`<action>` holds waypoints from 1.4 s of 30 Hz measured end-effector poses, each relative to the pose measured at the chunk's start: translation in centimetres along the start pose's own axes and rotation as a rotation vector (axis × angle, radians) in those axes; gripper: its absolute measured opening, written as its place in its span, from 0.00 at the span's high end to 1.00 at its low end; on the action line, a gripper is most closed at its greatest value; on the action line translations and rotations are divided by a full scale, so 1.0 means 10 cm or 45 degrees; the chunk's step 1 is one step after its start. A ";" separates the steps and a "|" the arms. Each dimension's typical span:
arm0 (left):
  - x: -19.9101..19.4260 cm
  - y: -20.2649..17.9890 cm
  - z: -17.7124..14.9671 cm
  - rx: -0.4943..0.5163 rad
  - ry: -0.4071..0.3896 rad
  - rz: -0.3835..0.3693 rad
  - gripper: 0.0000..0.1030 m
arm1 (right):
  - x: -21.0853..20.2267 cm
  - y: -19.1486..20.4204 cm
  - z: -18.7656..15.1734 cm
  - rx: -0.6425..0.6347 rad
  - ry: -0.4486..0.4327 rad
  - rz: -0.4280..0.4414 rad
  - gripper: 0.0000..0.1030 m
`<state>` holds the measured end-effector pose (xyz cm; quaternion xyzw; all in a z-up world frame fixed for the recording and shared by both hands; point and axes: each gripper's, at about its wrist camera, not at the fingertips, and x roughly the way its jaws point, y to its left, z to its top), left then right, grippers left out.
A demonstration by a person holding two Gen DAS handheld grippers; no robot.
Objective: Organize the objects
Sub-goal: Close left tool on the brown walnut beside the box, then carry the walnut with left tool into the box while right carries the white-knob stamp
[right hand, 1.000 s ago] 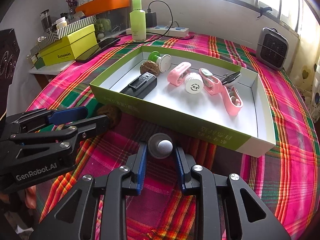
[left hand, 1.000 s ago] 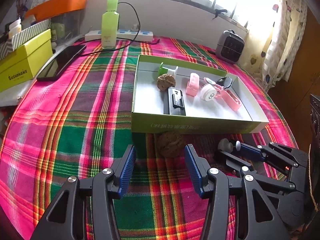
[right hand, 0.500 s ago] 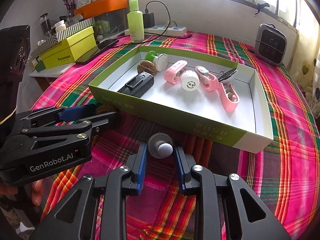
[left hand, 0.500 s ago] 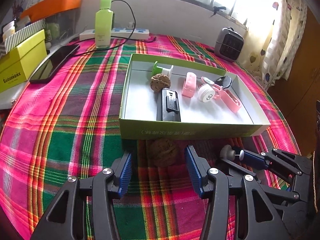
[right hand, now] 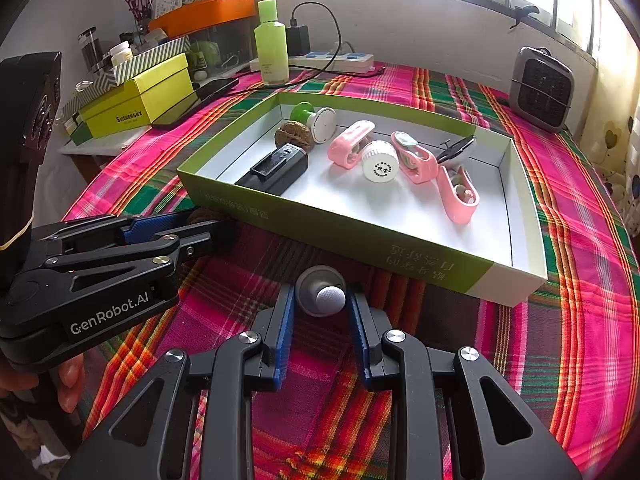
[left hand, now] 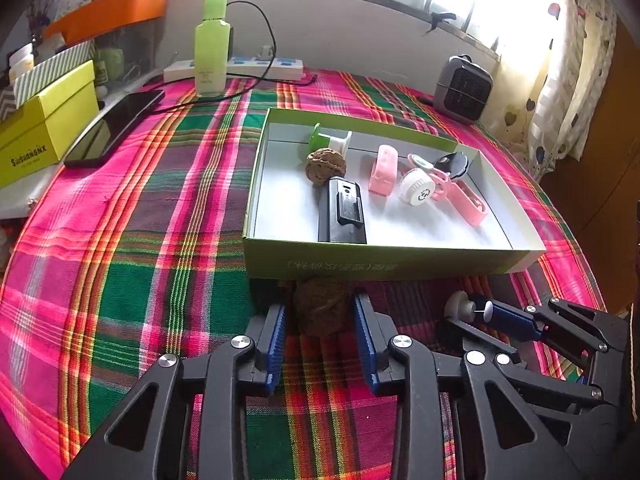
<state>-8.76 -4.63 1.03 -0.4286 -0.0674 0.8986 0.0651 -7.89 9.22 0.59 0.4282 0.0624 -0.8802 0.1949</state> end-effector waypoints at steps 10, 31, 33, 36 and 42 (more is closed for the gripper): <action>-0.04 0.00 -0.02 0.016 -0.010 0.015 0.71 | 0.00 0.00 0.00 0.000 0.000 0.000 0.74; -0.22 -0.19 -0.06 0.075 -0.040 0.019 0.71 | -0.14 -0.06 0.00 0.018 -0.039 0.005 0.74; -0.23 -0.21 -0.05 0.080 -0.043 0.016 0.71 | -0.16 -0.08 0.00 0.025 -0.045 0.001 0.74; -0.25 -0.24 -0.03 0.087 -0.048 0.014 0.71 | -0.20 -0.10 0.00 0.031 -0.058 0.001 0.74; -0.31 -0.31 0.02 0.098 -0.067 -0.002 0.71 | -0.32 -0.15 0.05 0.037 -0.095 -0.003 0.73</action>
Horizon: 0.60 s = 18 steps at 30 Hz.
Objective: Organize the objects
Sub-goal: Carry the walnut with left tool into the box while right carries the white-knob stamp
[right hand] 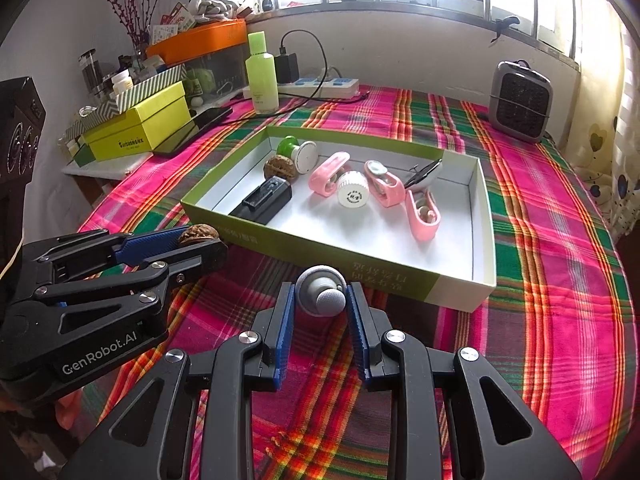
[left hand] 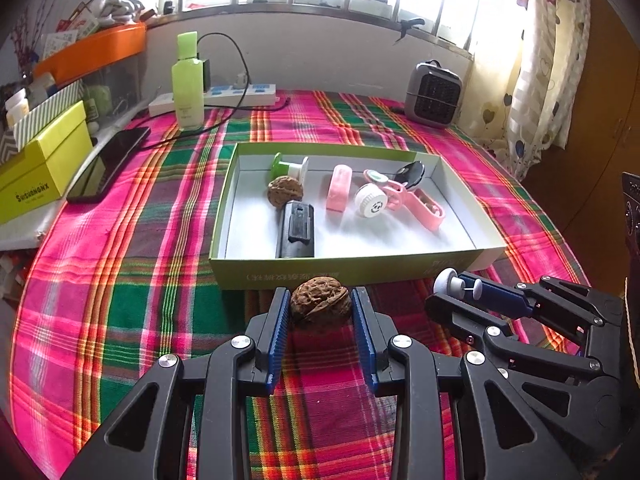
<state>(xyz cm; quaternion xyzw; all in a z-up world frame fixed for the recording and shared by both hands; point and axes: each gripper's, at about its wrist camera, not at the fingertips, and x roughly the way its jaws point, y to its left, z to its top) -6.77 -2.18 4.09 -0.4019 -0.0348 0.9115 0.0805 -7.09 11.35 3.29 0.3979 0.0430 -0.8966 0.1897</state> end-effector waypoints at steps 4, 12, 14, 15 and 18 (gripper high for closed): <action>-0.02 -0.02 0.06 -0.003 -0.012 -0.006 0.71 | -0.05 -0.04 0.04 0.002 -0.019 -0.009 0.74; 0.01 -0.07 0.14 0.006 -0.009 -0.012 0.71 | -0.06 -0.11 0.12 0.010 -0.037 -0.017 0.74; 0.04 -0.08 0.17 0.009 -0.004 -0.015 0.71 | -0.05 -0.13 0.14 0.011 -0.037 -0.022 0.74; 0.05 -0.08 0.18 0.010 -0.003 -0.015 0.71 | -0.04 -0.15 0.15 0.015 -0.038 -0.025 0.74; 0.11 -0.08 0.22 0.007 0.007 -0.020 0.71 | 0.00 -0.21 0.19 0.030 -0.032 -0.027 0.74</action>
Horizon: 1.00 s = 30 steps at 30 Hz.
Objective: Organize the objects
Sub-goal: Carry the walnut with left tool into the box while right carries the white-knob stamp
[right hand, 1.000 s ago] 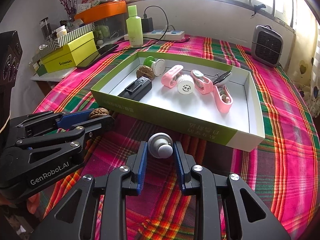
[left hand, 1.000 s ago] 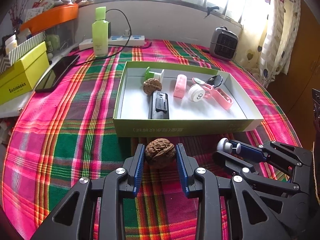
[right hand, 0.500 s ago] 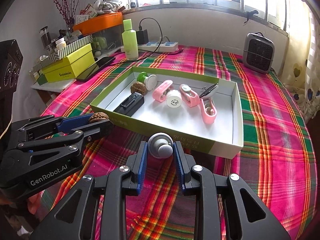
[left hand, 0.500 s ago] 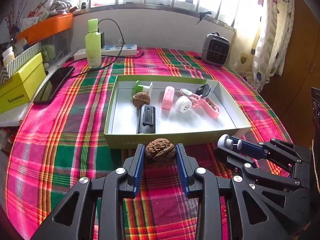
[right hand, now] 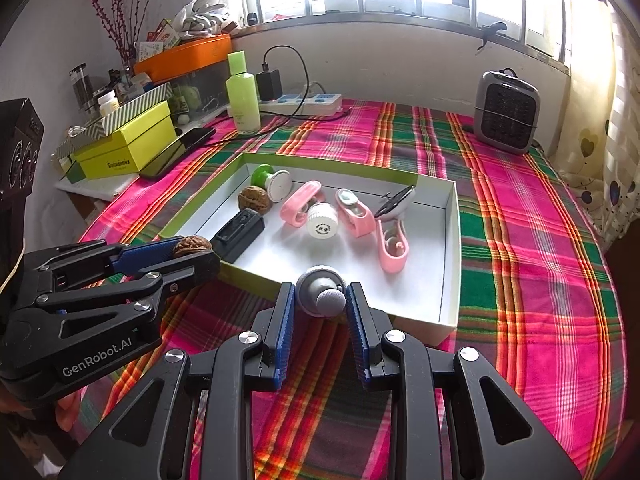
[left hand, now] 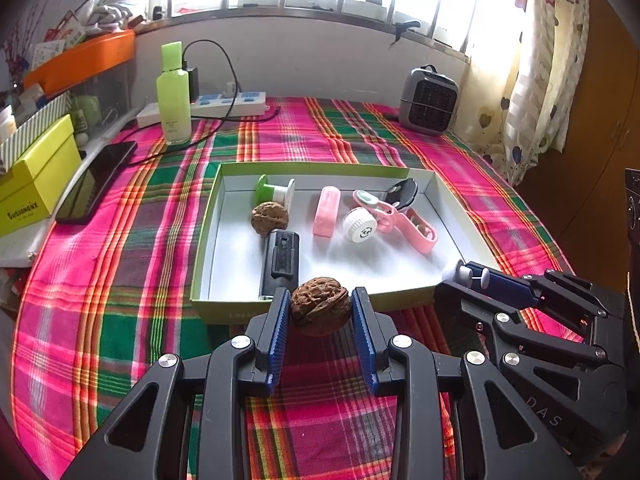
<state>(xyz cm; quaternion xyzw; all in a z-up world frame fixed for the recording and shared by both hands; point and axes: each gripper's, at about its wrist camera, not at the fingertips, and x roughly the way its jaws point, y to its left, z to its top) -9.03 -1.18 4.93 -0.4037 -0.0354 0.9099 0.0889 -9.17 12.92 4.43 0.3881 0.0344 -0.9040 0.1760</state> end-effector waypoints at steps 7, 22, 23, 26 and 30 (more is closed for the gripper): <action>0.10 -0.01 0.10 -0.004 0.013 -0.014 0.71 | 0.06 -0.07 0.08 0.000 0.006 -0.016 0.74; 0.32 -0.03 0.26 0.007 0.039 -0.016 0.71 | 0.28 -0.18 0.20 0.011 0.041 -0.014 0.74; 0.34 -0.02 0.27 0.006 0.043 -0.016 0.71 | 0.31 -0.18 0.20 0.012 0.048 -0.014 0.73; 0.39 -0.03 0.28 0.006 0.053 -0.017 0.71 | 0.36 -0.20 0.20 0.006 0.063 -0.018 0.73; 0.46 -0.03 0.31 0.005 0.065 -0.022 0.71 | 0.42 -0.23 0.23 0.008 0.075 -0.018 0.74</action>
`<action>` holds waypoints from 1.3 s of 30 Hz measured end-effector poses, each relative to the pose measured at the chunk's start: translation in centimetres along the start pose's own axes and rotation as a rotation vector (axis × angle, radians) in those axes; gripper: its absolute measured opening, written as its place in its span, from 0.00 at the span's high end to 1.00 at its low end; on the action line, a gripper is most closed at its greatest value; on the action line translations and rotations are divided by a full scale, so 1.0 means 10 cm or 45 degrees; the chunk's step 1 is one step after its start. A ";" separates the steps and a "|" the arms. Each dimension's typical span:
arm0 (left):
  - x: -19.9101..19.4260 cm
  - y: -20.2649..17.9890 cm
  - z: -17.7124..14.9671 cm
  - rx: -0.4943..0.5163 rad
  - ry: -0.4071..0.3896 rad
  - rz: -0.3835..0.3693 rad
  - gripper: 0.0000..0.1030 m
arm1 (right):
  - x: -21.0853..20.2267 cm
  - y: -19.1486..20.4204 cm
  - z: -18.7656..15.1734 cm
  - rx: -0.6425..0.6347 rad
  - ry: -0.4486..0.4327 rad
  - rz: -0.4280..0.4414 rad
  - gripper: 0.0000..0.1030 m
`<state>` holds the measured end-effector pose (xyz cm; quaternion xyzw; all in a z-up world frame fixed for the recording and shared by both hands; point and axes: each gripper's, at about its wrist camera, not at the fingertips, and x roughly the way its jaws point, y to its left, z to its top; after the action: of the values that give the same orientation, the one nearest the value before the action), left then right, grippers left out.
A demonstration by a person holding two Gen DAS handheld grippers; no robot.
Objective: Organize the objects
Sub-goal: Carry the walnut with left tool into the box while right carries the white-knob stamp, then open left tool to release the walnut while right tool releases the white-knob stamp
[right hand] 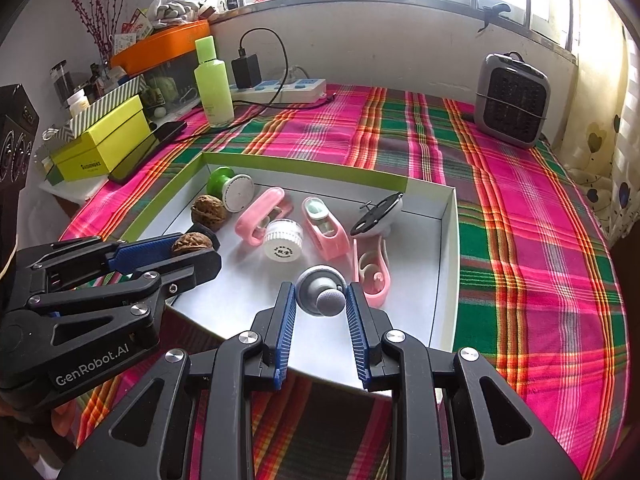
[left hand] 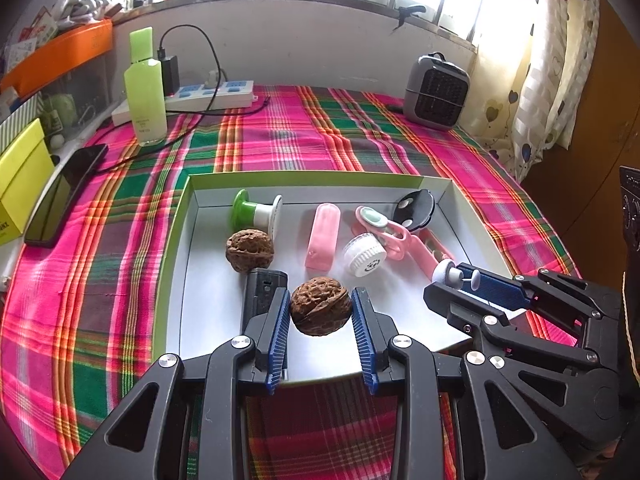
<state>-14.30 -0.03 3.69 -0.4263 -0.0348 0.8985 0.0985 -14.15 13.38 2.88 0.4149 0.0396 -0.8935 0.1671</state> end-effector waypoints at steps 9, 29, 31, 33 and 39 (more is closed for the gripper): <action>0.12 -0.01 0.04 0.006 0.026 -0.006 0.71 | 0.12 -0.06 0.03 0.005 0.041 0.017 0.73; 0.32 -0.02 0.16 0.019 0.060 0.001 0.71 | 0.28 -0.08 0.12 -0.034 0.077 0.002 0.73; 0.33 -0.02 0.17 0.022 0.060 0.002 0.71 | 0.29 -0.08 0.13 -0.036 0.074 -0.003 0.73; 0.34 -0.02 0.17 0.021 0.059 0.001 0.71 | 0.30 -0.08 0.13 -0.044 0.073 -0.010 0.74; 0.35 -0.02 0.19 0.025 0.053 0.010 0.71 | 0.32 -0.05 0.13 -0.066 0.068 -0.029 0.74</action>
<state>-17.93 0.92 2.23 -0.4440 -0.0223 0.8902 0.1000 -17.17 12.79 1.30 0.4337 0.0719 -0.8826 0.1667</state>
